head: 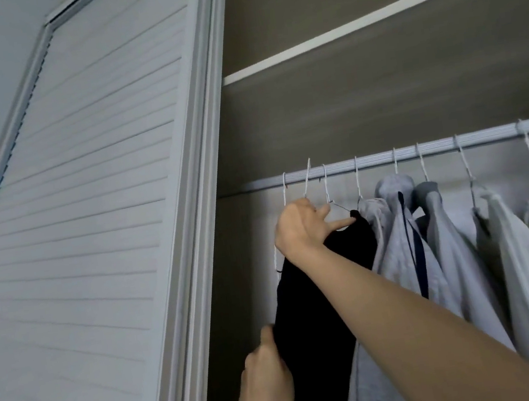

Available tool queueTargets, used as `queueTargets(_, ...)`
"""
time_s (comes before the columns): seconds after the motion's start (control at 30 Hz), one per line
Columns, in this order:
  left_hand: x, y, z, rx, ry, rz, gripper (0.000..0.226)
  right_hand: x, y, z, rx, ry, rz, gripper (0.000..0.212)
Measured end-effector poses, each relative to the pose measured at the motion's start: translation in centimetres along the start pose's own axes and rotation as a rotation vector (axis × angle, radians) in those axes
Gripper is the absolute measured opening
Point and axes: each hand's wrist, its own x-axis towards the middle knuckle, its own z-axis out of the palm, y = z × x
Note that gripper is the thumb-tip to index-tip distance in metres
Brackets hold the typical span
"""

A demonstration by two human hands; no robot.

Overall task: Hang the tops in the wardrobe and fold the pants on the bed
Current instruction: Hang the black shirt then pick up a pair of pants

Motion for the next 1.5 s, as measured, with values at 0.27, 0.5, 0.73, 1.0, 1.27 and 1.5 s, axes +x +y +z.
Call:
queueTargets(0.27,-1.7,-1.6,1.3,0.034,-0.012,-0.014,0.042,-2.6,1.4,1.4,-0.344,0.111,-0.295,0.045)
queueTargets(0.5,-5.6,-1.9,0.9,0.114,0.093,0.097,0.037,-6.2,4.0,1.0,-0.458,0.108,-0.509,0.057)
queueTargets(0.73,-9.5,-2.7,0.0,-0.036,0.134,0.128,0.034,-11.3,7.4,1.5,-0.357,0.097,-0.656,0.062)
queueTargets(1.0,-15.7,-3.6,-1.4,-0.027,0.093,0.120,0.037,-18.7,10.6,-1.4,-0.269,-0.027,-0.766,0.061)
queueTargets(1.27,-26.6,-2.5,-4.8,0.230,0.125,0.014,0.024,-28.6,12.6,-5.5,0.189,-0.151,-0.713,0.056)
queueTargets(1.5,-43.1,1.7,-6.2,0.353,0.349,-0.275,0.020,-41.2,14.8,-8.1,0.615,-0.420,-0.746,0.051)
